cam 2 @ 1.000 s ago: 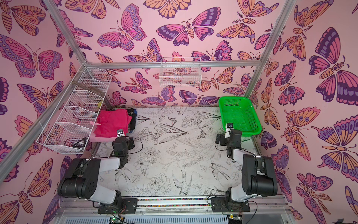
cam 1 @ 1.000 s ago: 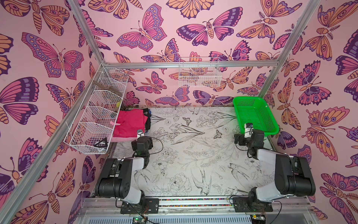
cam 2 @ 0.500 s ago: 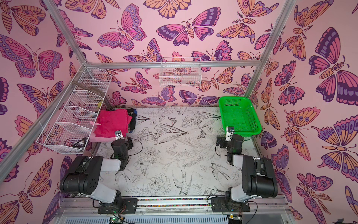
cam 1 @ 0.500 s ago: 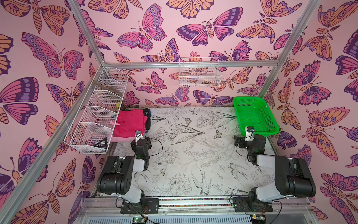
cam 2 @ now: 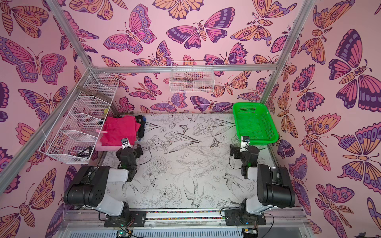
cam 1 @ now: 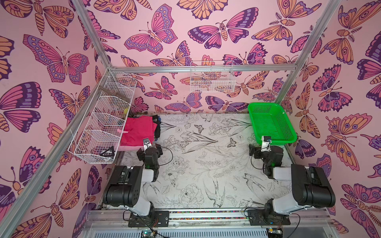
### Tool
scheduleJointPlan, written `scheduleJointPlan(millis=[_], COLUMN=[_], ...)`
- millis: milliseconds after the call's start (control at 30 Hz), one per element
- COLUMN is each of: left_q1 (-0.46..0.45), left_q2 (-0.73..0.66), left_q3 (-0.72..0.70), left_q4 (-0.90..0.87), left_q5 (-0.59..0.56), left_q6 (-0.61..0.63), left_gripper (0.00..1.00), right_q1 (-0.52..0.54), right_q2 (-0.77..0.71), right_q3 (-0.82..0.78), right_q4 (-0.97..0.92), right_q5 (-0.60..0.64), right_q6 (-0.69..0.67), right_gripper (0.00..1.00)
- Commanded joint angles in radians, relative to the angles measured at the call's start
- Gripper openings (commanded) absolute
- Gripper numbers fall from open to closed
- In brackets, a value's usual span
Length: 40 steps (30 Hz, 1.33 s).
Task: Fold and stack t-shirts
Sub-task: Reset both arms
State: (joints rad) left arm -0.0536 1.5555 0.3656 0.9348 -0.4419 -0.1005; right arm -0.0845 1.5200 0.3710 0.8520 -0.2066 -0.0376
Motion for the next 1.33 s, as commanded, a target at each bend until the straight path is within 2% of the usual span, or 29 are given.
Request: scheduleJointPlan(millis=[0, 167, 267, 1300], left_q1=[0.0, 0.002, 0.022, 0.023], left_q2=[0.003, 0.002, -0.003, -0.003], left_q3=[-0.005, -0.002, 0.005, 0.001], left_q4=[0.011, 0.006, -0.019, -0.012], left_q5=[-0.004, 0.0, 0.042, 0.043], left_q6=[-0.005, -0.005, -0.015, -0.014], left_gripper=[1.0, 1.0, 1.0, 1.0], right_q1=[0.006, 0.006, 0.006, 0.008], right_q2=[-0.017, -0.018, -0.017, -0.019], right_q3=[0.008, 0.006, 0.006, 0.006], right_q4=[-0.003, -0.002, -0.002, -0.005], right_q5=[0.015, 0.015, 0.014, 0.021], right_q6=[-0.006, -0.006, -0.007, -0.006], right_gripper=[0.99, 0.99, 0.99, 0.99])
